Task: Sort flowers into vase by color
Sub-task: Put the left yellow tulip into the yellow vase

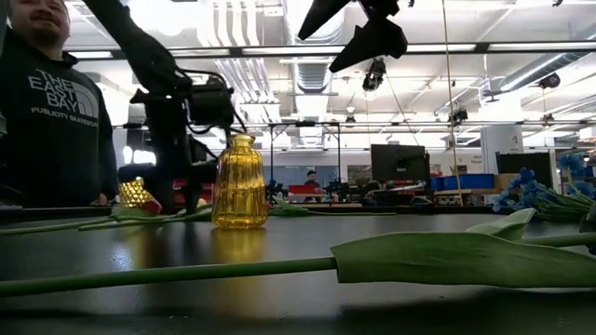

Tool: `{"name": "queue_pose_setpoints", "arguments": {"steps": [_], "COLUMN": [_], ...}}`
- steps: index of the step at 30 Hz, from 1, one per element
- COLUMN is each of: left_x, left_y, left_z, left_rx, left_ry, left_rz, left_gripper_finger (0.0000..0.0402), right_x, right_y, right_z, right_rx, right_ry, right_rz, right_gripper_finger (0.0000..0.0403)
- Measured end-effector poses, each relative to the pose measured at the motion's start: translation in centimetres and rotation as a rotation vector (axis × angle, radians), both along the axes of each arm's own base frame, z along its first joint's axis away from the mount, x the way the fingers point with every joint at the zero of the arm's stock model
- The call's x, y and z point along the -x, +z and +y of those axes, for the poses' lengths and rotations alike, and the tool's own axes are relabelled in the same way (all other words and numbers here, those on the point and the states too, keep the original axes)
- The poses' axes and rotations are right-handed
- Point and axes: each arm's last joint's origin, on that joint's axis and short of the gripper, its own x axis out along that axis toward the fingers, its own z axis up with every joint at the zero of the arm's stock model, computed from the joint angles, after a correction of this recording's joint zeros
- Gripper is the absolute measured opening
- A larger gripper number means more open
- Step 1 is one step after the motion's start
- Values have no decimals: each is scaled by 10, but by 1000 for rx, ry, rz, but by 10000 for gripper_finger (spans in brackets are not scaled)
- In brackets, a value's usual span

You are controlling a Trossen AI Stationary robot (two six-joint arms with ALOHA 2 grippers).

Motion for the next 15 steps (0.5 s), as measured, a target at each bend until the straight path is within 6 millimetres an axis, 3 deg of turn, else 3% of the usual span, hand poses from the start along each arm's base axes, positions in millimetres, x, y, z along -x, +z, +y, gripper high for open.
{"name": "queue_pose_setpoints", "arguments": {"steps": [4,10,15], "left_x": [-10,-17,-14], "left_y": [0,7,30], "left_z": [4,9,7], "left_rx": [-4,-44,-84], "left_ry": [-42,-75,-81], "left_rz": [16,3,-69], "left_gripper_finger": [124,18,7], "right_x": [0,2,10], "right_y": [0,2,14], "right_z": [2,4,3], "right_rx": [0,4,23], "right_ry": [7,15,37], "right_rz": [-1,-4,-33], "right_gripper_finger": [354,354,354]}}
